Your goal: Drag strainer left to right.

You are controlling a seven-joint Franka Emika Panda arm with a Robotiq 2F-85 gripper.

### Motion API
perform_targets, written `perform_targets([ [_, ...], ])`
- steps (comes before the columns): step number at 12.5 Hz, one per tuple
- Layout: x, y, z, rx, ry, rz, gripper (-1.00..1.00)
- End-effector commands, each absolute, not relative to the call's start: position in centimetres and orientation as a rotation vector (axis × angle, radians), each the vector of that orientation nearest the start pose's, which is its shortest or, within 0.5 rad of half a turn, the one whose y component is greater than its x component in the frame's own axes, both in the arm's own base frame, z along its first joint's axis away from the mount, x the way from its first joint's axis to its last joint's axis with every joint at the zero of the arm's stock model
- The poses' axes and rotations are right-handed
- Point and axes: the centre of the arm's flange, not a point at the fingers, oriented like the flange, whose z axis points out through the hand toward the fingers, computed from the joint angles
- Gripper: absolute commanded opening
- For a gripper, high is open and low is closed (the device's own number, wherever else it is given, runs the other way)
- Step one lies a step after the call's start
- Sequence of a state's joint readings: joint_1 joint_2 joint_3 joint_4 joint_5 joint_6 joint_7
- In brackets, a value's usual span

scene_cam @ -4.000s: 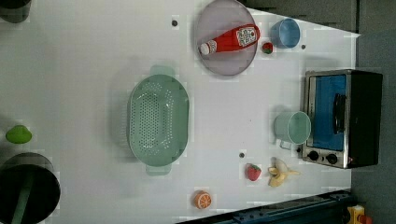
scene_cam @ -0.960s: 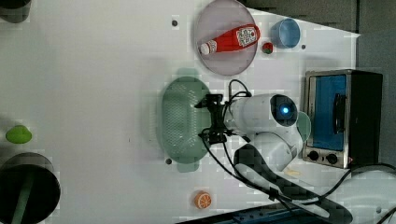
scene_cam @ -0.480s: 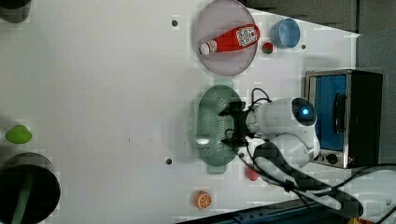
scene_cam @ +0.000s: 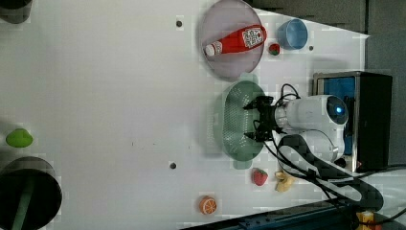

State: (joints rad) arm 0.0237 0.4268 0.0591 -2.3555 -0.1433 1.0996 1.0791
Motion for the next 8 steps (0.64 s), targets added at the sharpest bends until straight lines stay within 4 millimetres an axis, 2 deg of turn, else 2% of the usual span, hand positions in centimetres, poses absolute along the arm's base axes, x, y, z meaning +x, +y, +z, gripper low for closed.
perform_targets([
  [1, 48.6, 2.2, 15.4, -2.316, 2.305, 0.026, 1.00],
  [8, 48.3, -4.9, 15.4, -2.310, 2.359, -0.003, 1.00],
])
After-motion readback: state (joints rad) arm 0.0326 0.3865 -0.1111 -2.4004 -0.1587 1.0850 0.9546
